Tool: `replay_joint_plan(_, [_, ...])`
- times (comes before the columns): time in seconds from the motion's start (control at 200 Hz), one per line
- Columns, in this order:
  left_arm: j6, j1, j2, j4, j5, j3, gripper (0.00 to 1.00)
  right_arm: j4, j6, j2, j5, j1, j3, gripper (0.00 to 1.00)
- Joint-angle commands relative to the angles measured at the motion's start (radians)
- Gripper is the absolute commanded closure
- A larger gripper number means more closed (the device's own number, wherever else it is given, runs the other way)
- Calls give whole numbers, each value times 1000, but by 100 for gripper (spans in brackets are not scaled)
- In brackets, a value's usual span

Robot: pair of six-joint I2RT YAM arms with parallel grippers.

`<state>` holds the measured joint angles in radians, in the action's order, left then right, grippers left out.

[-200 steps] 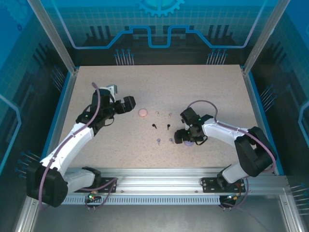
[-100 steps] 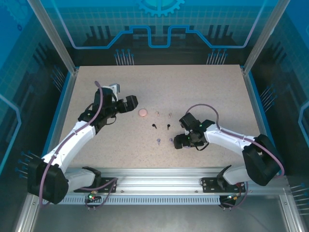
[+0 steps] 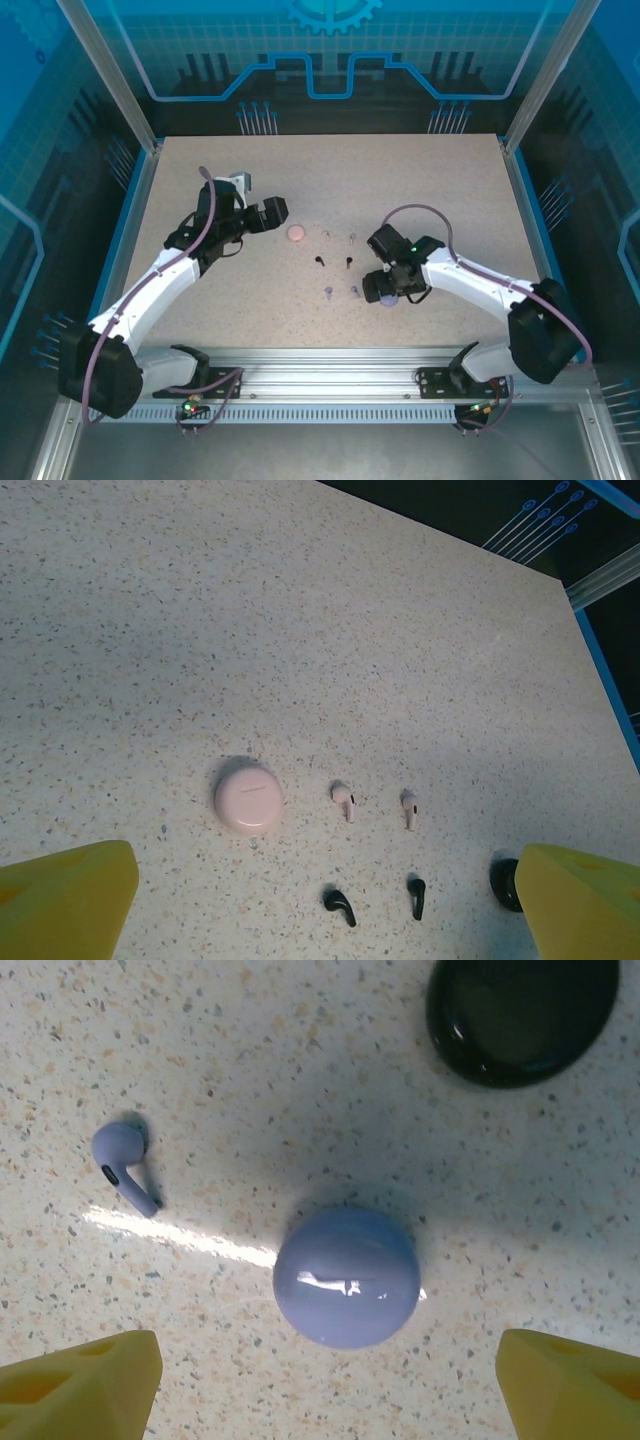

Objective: Insert the wireless bluetooth earbuds into the charging case

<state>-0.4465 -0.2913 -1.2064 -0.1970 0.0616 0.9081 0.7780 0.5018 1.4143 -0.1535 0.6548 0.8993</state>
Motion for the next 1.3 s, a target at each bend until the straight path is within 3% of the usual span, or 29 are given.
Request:
replay_joint_plan(0.0, [3, -11, -3, 11, 26, 31, 1, 64, -87, 70, 5, 13, 61, 12])
replay_joint_plan(0.475, [17, -11, 22, 1, 36, 37, 1, 26, -99, 202, 9, 16, 69, 23])
replay_joint_plan(1.296, [7, -11, 38, 21, 39, 25, 1, -32, -18, 236, -27, 15, 8, 33])
